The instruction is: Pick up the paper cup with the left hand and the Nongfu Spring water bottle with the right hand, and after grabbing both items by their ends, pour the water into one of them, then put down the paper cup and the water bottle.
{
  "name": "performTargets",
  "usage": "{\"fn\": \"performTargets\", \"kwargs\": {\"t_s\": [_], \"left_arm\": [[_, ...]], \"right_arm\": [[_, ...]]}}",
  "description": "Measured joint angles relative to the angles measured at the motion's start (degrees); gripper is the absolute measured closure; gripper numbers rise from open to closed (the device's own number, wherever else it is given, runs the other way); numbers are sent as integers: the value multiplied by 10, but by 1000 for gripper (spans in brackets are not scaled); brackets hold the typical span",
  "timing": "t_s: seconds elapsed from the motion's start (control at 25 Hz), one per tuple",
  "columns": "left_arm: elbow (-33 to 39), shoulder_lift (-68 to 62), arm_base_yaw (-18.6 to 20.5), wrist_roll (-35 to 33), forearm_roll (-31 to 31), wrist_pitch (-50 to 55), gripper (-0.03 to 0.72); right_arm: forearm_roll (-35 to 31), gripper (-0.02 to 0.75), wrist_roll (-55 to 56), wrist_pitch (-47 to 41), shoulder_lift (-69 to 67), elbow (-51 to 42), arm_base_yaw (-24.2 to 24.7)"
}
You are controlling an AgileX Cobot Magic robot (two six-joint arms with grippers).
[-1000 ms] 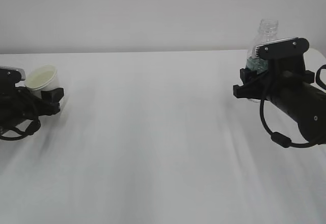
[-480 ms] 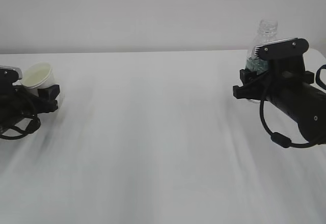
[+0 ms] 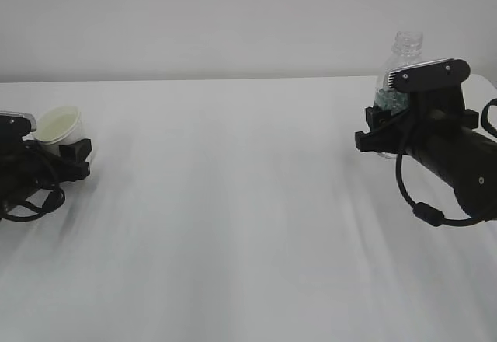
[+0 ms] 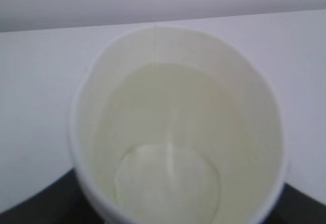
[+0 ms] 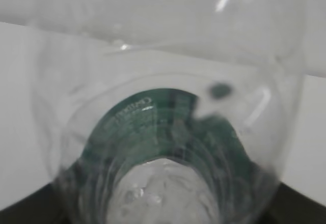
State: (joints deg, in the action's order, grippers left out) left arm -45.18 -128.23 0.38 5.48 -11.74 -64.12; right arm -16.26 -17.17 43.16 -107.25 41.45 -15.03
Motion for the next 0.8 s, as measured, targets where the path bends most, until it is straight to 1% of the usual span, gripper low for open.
{"fn": "performTargets", "kwargs": {"t_s": [0.36,0.44,0.56,0.6,0.68,0.8], "left_arm": [[0,0,0,0,1,0,226],[0,0,0,0,1,0,190],[0,0,0,0,2,-11,81],[0,0,0,0,5,-10,62],[0,0,0,0,8,-11,41],[0,0,0,0,10,-11,33]], "right_arm": [[0,293,0,0,0,0,0],[0,293,0,0,0,0,0],[0,293,0,-1,0,0,0],[0,293,0,-1,0,0,0],[0,293,0,-1,0,0,0],[0,293,0,-1,0,0,0]]}}
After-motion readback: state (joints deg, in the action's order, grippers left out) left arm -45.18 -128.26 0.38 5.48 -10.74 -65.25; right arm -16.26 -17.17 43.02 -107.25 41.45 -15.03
